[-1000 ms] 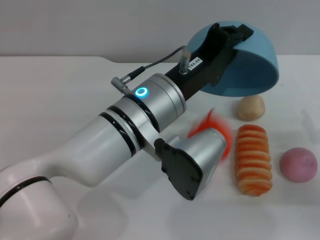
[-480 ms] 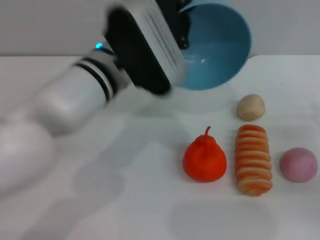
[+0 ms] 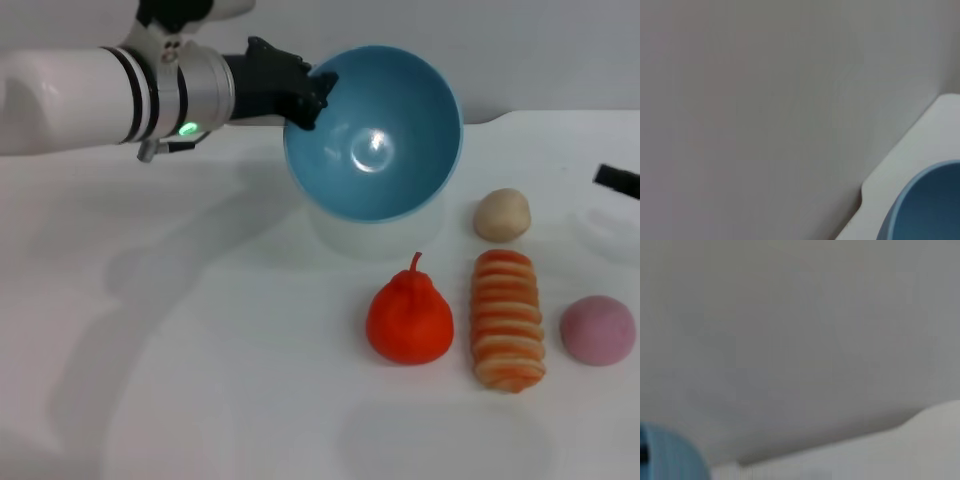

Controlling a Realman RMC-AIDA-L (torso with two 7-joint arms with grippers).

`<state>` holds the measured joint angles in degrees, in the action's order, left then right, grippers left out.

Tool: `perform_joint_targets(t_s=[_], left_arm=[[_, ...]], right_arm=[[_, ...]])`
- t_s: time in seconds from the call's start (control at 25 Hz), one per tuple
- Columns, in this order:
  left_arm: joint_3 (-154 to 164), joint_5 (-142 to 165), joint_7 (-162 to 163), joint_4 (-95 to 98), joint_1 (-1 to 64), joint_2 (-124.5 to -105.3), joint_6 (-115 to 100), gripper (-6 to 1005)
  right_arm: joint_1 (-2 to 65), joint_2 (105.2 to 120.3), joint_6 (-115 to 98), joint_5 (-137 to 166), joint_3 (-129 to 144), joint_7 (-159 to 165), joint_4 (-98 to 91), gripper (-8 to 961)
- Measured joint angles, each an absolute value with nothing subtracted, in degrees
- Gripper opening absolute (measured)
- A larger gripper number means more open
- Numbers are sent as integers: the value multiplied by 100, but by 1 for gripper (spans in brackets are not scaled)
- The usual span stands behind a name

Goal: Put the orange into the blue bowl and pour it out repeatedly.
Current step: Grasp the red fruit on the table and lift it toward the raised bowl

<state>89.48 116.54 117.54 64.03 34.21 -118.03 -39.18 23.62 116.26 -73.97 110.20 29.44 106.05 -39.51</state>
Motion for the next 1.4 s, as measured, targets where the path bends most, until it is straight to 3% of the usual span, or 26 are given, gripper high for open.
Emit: perform_joint_targets(t_s=[0.28, 0.48, 0.76, 1.24, 1.4], left_arm=[[8927, 11999, 12340, 6037, 3710, -11806, -3664, -1], [8985, 12663, 12890, 5824, 3997, -11840, -3617, -2], [9071, 12761, 13006, 5805, 4000, -11839, -3513, -1], [9102, 12758, 13002, 5748, 3937, -11834, -3390, -1], [9100, 12756, 12978, 5747, 3937, -11833, -3374, -2]], right_arm=[[3062, 11630, -8033, 12447, 3840, 11842, -4310, 525], [3336, 11807, -8040, 12635, 4435, 11980, -4281, 526], [3771, 11850, -7704, 12609, 5050, 11952, -3416, 497], [3881, 11883, -7378, 12246, 5314, 11323, -3009, 407], [3876, 11883, -7401, 12223, 5318, 11277, -3019, 229]])
